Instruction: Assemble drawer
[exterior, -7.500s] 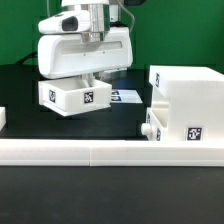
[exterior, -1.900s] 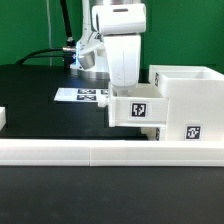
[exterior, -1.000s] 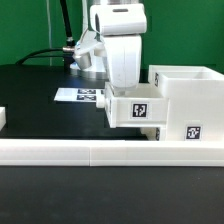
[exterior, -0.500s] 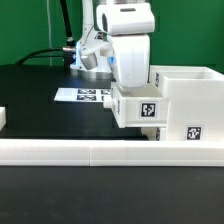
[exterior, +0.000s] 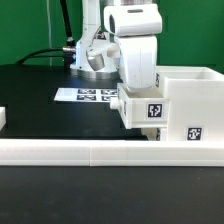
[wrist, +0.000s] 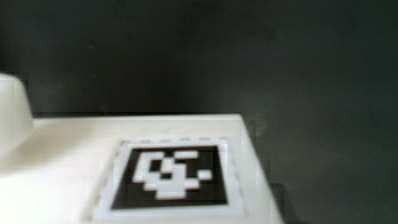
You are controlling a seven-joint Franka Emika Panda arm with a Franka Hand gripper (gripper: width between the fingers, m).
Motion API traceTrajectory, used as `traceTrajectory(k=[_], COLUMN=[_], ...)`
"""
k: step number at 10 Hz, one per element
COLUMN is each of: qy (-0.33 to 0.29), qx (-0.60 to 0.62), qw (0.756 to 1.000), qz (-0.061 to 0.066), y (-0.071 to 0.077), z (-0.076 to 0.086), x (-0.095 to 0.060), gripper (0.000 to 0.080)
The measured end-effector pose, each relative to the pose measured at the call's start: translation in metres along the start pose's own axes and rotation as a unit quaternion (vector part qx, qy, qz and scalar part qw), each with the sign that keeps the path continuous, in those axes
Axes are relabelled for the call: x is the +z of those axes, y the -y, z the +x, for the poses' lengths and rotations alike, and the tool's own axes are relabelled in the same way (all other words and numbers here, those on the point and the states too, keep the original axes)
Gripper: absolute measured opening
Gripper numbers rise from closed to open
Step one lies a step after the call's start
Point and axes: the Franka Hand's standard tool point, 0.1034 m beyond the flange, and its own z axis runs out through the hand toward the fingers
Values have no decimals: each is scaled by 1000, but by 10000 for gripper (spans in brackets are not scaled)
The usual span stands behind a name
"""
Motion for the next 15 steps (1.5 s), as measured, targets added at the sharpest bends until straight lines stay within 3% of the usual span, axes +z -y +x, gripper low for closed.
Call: traceTrajectory(k=[3,4,5,6,7,8,12,15], qy=[0,0,1,2,3,5,23,25], qx=[4,5,11,11,11,10,13,14], qw=[1000,1000,1000,1000,1000,1000,1000,1000], qz=[-1,-3,-9,-7,-8,-11,-13,-13], y=[0,0,3,6,5,5,-2,-7], z=[-1,0,0,-1,-1,-1,-14,-43], x=[-1,-2,-4,-5,-7,-12,-54,-56], gripper=[90,300,435,435,593,634,646,649])
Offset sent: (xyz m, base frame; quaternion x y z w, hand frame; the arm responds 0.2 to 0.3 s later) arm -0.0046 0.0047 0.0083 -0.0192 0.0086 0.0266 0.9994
